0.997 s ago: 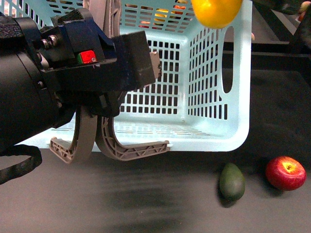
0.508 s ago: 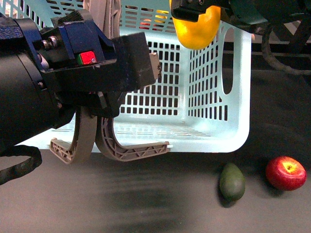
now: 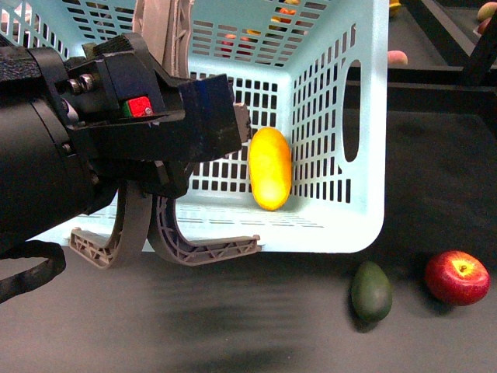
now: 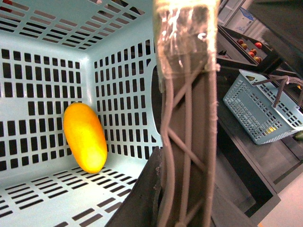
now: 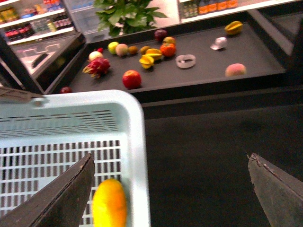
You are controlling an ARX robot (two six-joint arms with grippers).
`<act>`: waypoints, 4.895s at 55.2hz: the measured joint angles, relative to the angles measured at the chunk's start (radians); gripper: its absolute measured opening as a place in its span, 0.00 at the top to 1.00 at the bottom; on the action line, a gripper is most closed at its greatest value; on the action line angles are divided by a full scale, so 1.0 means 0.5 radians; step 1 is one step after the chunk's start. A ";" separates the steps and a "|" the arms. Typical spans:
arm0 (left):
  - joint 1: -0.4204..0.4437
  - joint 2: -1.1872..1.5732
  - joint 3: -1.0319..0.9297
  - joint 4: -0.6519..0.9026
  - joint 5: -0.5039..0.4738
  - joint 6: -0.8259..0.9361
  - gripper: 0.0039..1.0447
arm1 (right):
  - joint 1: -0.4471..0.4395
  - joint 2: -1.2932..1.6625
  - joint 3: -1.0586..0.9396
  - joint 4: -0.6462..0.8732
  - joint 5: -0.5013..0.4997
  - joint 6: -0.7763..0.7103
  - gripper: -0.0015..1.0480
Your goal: Pick mango with right arm and hold basket with left
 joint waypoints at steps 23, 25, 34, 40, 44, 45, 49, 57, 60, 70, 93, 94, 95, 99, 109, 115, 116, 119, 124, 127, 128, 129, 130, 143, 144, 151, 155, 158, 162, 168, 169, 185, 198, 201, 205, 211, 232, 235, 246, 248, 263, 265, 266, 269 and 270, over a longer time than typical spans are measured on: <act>0.000 0.000 0.000 0.000 0.013 -0.001 0.92 | -0.108 -1.460 -0.533 -0.974 0.175 0.017 0.08; 0.000 0.000 0.000 0.000 0.011 -0.001 0.92 | -0.062 -1.582 -0.556 -1.073 0.238 0.018 0.08; 0.000 0.000 0.000 0.000 0.005 -0.001 0.92 | -0.009 -1.735 -0.575 -1.151 0.283 0.018 0.08; 0.000 0.000 0.000 0.000 0.005 -0.001 0.92 | -0.009 -1.734 -0.575 -1.154 0.286 0.018 0.08; 0.000 0.000 0.000 0.000 0.008 -0.002 0.92 | -0.018 -1.753 -0.595 -1.099 0.248 -0.019 0.10; 0.000 0.000 0.000 0.000 0.009 -0.002 0.92 | -0.033 -1.775 -0.629 -1.009 0.192 -0.069 0.13; -0.001 0.000 0.000 0.000 0.011 -0.001 0.92 | -0.090 -1.841 -0.734 -0.784 0.055 -0.227 0.23; -0.002 0.000 0.000 0.000 0.011 -0.002 0.92 | -0.208 -1.949 -0.811 -0.729 -0.060 -0.439 0.46; -0.002 0.000 0.000 0.000 0.011 -0.001 0.92 | -0.243 -1.972 -0.832 -0.734 -0.092 -0.465 0.55; -0.002 0.000 0.000 0.000 0.009 -0.002 0.92 | -0.519 -2.208 -0.871 -0.982 -0.356 -0.496 0.83; -0.002 0.000 0.000 0.000 0.010 0.000 0.92 | -0.533 -2.415 -0.994 -1.020 -0.375 -0.510 0.98; -0.002 0.000 0.000 0.000 0.010 0.000 0.92 | -0.533 -2.415 -0.994 -1.020 -0.375 -0.510 0.98; -0.002 0.000 0.000 0.000 0.009 0.000 0.92 | -0.533 -2.418 -0.994 -1.019 -0.375 -0.510 0.98; -0.002 0.000 0.000 0.000 0.009 -0.001 0.92 | -0.533 -2.419 -0.994 -1.019 -0.374 -0.510 0.98; -0.002 0.000 0.000 0.000 0.008 -0.001 0.92 | -0.533 -2.419 -0.994 -1.019 -0.374 -0.510 0.98; -0.002 0.000 0.000 0.000 0.009 -0.001 0.92 | -0.533 -2.419 -0.994 -1.019 -0.374 -0.510 0.98; -0.002 0.000 0.000 0.000 0.008 -0.001 0.92 | -0.533 -2.419 -0.994 -1.019 -0.374 -0.510 0.98; -0.002 0.000 0.000 0.000 0.009 -0.001 0.92 | -0.533 -2.419 -0.994 -1.019 -0.374 -0.510 0.98; -0.002 0.000 0.000 0.000 0.009 -0.001 0.92 | -0.533 -2.419 -0.994 -1.019 -0.374 -0.510 0.98; -0.002 0.000 0.000 0.000 0.009 -0.001 0.92 | -0.533 -2.419 -0.994 -1.019 -0.374 -0.510 0.98; -0.002 0.000 0.000 0.000 0.009 -0.001 0.92 | -0.533 -2.419 -0.994 -1.019 -0.374 -0.510 0.98; -0.002 0.000 0.000 0.000 0.009 -0.001 0.92 | -0.533 -2.419 -0.994 -1.019 -0.374 -0.510 0.98; -0.002 0.000 0.000 0.000 0.009 -0.001 0.92 | -0.533 -2.419 -0.994 -1.019 -0.374 -0.510 0.98; -0.002 0.000 0.000 0.000 0.009 -0.001 0.92 | -0.533 -2.419 -0.994 -1.019 -0.374 -0.511 0.65; -0.002 0.000 0.000 0.000 0.009 -0.001 0.92 | -0.533 -2.419 -0.994 -1.019 -0.374 -0.511 0.63; -0.002 0.000 0.000 0.000 0.008 -0.001 0.92 | -0.533 -2.419 -0.994 -1.019 -0.374 -0.511 0.43; -0.002 0.000 0.000 0.000 0.008 -0.001 0.92 | -0.533 -2.419 -0.994 -1.019 -0.374 -0.511 0.31; -0.008 0.004 0.000 0.010 -0.026 0.018 0.92 | -0.533 -2.419 -0.994 -1.019 -0.374 -0.511 0.23; -0.056 0.111 0.005 0.171 -0.302 0.090 0.92 | -0.533 -2.419 -0.994 -1.019 -0.374 -0.511 0.11; -0.034 0.262 0.132 0.217 -0.525 0.130 0.92 | -0.533 -2.419 -0.994 -1.019 -0.377 -0.510 0.08; -0.027 0.276 0.146 0.221 -0.536 0.120 0.92 | -0.533 -2.419 -0.994 -1.019 -0.376 -0.510 0.08; 0.261 0.596 0.546 0.040 -0.887 -0.645 0.92 | -0.533 -2.419 -0.994 -1.019 -0.375 -0.510 0.08; 0.483 0.793 0.809 -0.194 -0.998 -1.320 0.92 | -0.533 -2.419 -0.994 -1.019 -0.374 -0.510 0.08; 0.539 0.846 0.875 -0.254 -1.028 -1.463 0.92 | -0.533 -2.419 -0.994 -1.019 -0.374 -0.510 0.08; 0.600 0.913 0.942 -0.281 -1.057 -1.588 0.92 | -0.533 -2.419 -0.994 -1.019 -0.375 -0.510 0.08; 0.683 1.028 1.050 -0.308 -1.102 -1.712 0.92 | -0.533 -2.419 -0.994 -1.019 -0.375 -0.510 0.08; 0.773 1.312 1.349 -0.437 -1.179 -1.914 0.92 | -0.533 -2.419 -0.994 -1.019 -0.374 -0.510 0.08; 0.775 1.333 1.373 -0.455 -1.181 -1.935 0.92 | -0.533 -2.419 -0.994 -1.019 -0.374 -0.510 0.08; 0.801 1.358 1.426 -0.514 -1.199 -2.003 0.92 | -0.533 -2.419 -0.994 -1.019 -0.374 -0.510 0.08; 0.811 1.359 1.434 -0.534 -1.201 -2.029 0.92 | -0.533 -2.419 -0.994 -1.019 -0.375 -0.510 0.08; 0.837 1.363 1.456 -0.569 -1.191 -2.140 0.63 | -0.533 -2.419 -0.994 -1.019 -0.375 -0.510 0.08; 0.836 1.357 1.450 -0.574 -1.182 -2.141 0.56 | -0.533 -2.419 -0.994 -1.019 -0.374 -0.510 0.08; 0.835 1.348 1.440 -0.575 -1.176 -2.141 0.52 | -0.533 -2.419 -0.994 -1.019 -0.374 -0.510 0.08; 0.829 1.317 1.408 -0.573 -1.175 -2.129 0.44 | -0.533 -2.419 -0.994 -1.019 -0.374 -0.510 0.08; 0.829 1.305 1.395 -0.573 -1.174 -2.122 0.41 | -0.533 -2.419 -0.994 -1.019 -0.374 -0.510 0.08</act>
